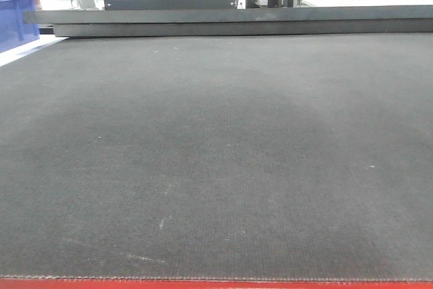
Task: Grab white bin and place on right shelf
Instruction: 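Hold the lifted bin steady with both grippers, then drive away from the table carrying the bin in both grippers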
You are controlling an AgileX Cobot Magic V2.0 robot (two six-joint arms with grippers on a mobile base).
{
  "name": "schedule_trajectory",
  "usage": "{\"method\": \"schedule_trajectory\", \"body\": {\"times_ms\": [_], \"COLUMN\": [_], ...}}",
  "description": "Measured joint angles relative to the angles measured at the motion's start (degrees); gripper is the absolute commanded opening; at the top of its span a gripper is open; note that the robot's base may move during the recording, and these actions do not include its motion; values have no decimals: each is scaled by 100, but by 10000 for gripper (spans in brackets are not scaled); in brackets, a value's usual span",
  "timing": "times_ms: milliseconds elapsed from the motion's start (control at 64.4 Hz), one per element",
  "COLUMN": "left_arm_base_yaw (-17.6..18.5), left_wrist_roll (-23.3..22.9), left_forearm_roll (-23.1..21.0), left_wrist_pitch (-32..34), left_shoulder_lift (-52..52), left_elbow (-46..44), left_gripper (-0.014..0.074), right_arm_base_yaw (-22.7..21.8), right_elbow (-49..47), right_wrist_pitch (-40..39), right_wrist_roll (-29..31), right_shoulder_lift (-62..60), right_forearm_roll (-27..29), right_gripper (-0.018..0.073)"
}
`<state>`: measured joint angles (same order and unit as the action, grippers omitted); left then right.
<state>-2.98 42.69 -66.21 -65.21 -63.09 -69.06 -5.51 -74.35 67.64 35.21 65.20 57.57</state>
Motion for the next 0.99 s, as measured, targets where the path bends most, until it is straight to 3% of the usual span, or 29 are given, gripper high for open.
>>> {"method": "schedule_trajectory", "body": {"times_ms": [994], "left_arm_base_yaw": [0], "left_wrist_roll": [0], "left_forearm_roll": [11], "left_wrist_pitch": [0], "left_shoulder_lift": [0], "left_elbow": [0], "left_gripper": [241], "right_arm_base_yaw": [0], "right_elbow": [0], "right_wrist_pitch": [10], "right_wrist_roll": [0], "right_shoulder_lift": [0], "right_forearm_roll": [0], "right_gripper": [393]}}
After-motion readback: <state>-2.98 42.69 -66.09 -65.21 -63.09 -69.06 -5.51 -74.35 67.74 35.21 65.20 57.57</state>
